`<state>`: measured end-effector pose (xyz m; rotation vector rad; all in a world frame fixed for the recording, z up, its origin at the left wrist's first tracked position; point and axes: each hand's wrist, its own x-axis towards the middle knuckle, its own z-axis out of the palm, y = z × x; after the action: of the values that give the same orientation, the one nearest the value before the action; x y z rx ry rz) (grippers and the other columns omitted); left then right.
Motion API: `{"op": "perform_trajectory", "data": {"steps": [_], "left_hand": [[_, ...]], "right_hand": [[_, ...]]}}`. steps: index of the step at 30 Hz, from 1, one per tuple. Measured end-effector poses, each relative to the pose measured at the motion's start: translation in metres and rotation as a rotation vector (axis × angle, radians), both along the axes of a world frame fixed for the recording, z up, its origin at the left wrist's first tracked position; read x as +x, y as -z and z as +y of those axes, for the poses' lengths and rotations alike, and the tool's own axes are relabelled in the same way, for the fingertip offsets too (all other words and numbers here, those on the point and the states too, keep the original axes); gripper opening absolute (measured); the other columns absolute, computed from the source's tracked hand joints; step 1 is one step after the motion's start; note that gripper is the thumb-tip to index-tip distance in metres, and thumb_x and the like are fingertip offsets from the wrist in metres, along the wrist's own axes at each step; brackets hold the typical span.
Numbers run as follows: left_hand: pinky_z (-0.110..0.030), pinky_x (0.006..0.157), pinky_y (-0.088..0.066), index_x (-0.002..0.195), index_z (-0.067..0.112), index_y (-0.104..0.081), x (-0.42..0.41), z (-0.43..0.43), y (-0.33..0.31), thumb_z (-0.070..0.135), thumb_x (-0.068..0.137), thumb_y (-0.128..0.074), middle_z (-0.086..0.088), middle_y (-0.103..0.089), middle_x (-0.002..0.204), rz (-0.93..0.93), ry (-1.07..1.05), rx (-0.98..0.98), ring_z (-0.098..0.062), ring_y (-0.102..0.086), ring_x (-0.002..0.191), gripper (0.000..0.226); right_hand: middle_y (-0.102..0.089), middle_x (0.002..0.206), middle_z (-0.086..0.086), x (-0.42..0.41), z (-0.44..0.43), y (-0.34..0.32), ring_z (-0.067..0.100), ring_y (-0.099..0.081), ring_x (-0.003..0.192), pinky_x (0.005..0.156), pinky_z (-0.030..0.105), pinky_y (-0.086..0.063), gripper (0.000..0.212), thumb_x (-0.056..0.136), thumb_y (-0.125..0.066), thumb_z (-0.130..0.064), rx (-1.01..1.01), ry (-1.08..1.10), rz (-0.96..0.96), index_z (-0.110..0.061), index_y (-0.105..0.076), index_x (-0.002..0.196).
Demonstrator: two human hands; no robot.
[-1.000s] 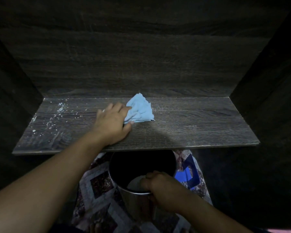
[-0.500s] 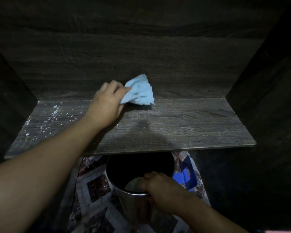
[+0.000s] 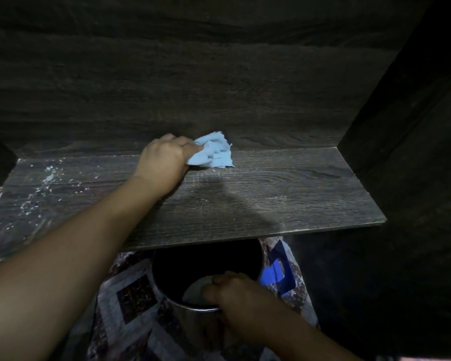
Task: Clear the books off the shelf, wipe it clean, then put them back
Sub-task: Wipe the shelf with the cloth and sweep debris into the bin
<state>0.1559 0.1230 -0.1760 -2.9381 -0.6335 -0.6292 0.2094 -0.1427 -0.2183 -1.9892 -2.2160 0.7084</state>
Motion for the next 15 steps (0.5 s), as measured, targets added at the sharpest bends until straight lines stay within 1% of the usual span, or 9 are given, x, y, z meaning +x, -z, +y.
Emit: {"op": "perform_trajectory", "data": {"steps": [2,4,6,8,10,12,13,15], "left_hand": [[-0.039,0.072,-0.049,0.117,0.019,-0.068,-0.003,-0.002,0.002,0.014,0.082,-0.070,-0.008,-0.069,0.111,-0.014,-0.052,-0.088,-0.035,-0.059,0.084,0.036],[-0.040,0.078,-0.047,0.122,0.021,-0.064,-0.004,-0.003,0.001,0.020,0.086,-0.066,-0.007,-0.067,0.116,-0.007,-0.097,-0.128,-0.035,-0.058,0.092,0.037],[-0.041,0.082,-0.044,0.126,0.026,-0.061,-0.002,-0.004,-0.002,0.022,0.089,-0.061,-0.004,-0.064,0.121,0.030,-0.139,-0.166,-0.034,-0.055,0.100,0.037],[-0.042,0.087,-0.042,0.127,0.030,-0.057,-0.001,-0.008,-0.008,0.023,0.091,-0.056,-0.001,-0.060,0.125,0.105,-0.169,-0.211,-0.030,-0.052,0.108,0.037],[-0.044,0.092,-0.040,0.128,0.032,-0.055,-0.003,-0.012,-0.012,0.023,0.092,-0.053,0.000,-0.057,0.128,0.156,-0.170,-0.254,-0.028,-0.049,0.113,0.037],[-0.042,0.094,-0.040,0.129,0.032,-0.054,-0.010,-0.019,-0.014,0.022,0.091,-0.053,0.000,-0.058,0.128,0.179,-0.155,-0.283,-0.028,-0.049,0.115,0.039],[-0.041,0.093,-0.041,0.128,0.032,-0.055,-0.012,-0.021,-0.013,0.021,0.091,-0.054,0.001,-0.059,0.127,0.175,-0.141,-0.296,-0.028,-0.050,0.114,0.039],[-0.040,0.093,-0.043,0.124,0.033,-0.057,-0.019,-0.030,-0.013,0.021,0.089,-0.055,0.001,-0.062,0.124,0.153,-0.115,-0.323,-0.028,-0.053,0.112,0.037]], "right_hand": [[-0.056,0.120,0.014,0.001,-0.002,0.001,0.034,-0.049,0.113,0.093,0.038,-0.038,0.039,0.088,-0.050,-0.008,0.007,0.004,0.000,-0.013,-0.057,0.126],[-0.057,0.116,0.015,0.002,-0.002,0.003,0.035,-0.050,0.109,0.091,0.039,-0.039,0.039,0.086,-0.052,-0.009,0.011,0.003,-0.007,-0.013,-0.058,0.124],[-0.058,0.115,0.013,0.002,-0.004,0.005,0.034,-0.050,0.108,0.092,0.038,-0.039,0.038,0.085,-0.052,-0.014,0.014,-0.004,-0.023,-0.015,-0.059,0.122],[-0.058,0.114,0.012,0.002,-0.006,0.007,0.033,-0.050,0.107,0.092,0.038,-0.039,0.042,0.083,-0.043,-0.029,0.015,-0.004,-0.024,-0.018,-0.060,0.121],[-0.058,0.115,0.010,0.002,-0.008,0.007,0.031,-0.050,0.108,0.091,0.037,-0.038,0.055,0.078,-0.030,-0.038,0.012,0.005,-0.025,-0.020,-0.060,0.120],[-0.059,0.114,0.009,0.002,-0.009,0.005,0.031,-0.051,0.108,0.090,0.037,-0.037,0.063,0.074,-0.019,-0.038,0.028,0.004,-0.035,-0.020,-0.061,0.119],[-0.059,0.113,0.009,0.003,-0.009,0.006,0.031,-0.051,0.107,0.089,0.037,-0.037,0.063,0.074,-0.019,-0.036,0.030,0.012,-0.039,-0.020,-0.061,0.118],[-0.058,0.114,0.009,0.002,-0.011,0.002,0.031,-0.050,0.107,0.090,0.036,-0.036,0.054,0.077,-0.027,-0.028,0.026,0.010,-0.055,-0.019,-0.060,0.119]]}}
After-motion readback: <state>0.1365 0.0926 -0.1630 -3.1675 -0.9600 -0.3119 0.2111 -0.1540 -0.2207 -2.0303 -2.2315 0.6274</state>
